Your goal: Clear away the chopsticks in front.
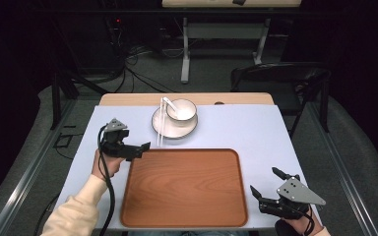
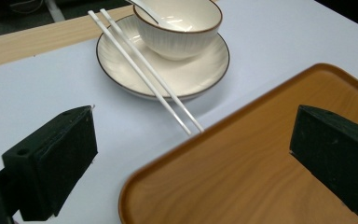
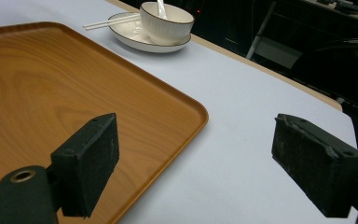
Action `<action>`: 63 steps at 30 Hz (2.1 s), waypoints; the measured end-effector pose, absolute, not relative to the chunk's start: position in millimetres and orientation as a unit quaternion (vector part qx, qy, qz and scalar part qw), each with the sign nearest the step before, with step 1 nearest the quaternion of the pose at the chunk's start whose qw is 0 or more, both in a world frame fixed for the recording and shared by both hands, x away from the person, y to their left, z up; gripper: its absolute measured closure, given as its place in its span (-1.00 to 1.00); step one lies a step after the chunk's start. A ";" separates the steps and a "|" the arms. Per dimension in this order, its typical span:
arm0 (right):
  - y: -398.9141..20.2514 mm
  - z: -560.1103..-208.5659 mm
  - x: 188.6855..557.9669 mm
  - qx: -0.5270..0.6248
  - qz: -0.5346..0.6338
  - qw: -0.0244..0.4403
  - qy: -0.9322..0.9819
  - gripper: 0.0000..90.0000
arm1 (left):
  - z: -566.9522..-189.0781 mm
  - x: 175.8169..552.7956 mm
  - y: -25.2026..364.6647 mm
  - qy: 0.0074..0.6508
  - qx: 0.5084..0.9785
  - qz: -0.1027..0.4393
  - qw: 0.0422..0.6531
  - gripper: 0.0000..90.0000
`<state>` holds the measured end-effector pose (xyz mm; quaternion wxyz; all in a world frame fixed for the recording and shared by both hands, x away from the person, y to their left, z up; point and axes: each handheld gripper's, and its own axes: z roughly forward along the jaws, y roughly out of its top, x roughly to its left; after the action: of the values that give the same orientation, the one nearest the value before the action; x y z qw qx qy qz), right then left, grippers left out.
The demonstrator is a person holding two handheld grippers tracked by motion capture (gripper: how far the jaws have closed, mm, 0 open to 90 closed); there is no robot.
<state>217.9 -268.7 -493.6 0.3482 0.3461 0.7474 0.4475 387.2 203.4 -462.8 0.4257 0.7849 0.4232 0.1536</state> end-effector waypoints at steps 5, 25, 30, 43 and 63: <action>-268.5 -493.6 218.0 0.346 0.447 0.348 0.748 -0.68 | -455.4 417.5 195.3 0.428 0.789 0.155 0.414 -1.00; -269.6 -493.7 217.7 0.344 0.450 0.348 0.747 -0.68 | -466.3 520.6 165.7 0.482 0.803 0.160 0.312 -0.94; -269.7 -493.7 217.7 0.343 0.451 0.348 0.747 -0.68 | -471.2 536.3 160.8 0.493 0.804 0.164 0.289 -0.75; -270.1 -493.6 217.4 0.344 0.452 0.349 0.745 -0.68 | -489.9 564.2 148.3 0.511 0.803 0.159 0.263 -0.19; -270.4 -493.7 217.6 0.347 0.453 0.348 0.744 -0.68 | -505.0 584.2 140.4 0.544 0.789 0.103 0.265 0.47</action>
<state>217.6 -270.4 -493.7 0.3483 0.3468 0.7438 0.4530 584.2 140.4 -505.0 0.2655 0.7890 0.5445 0.1030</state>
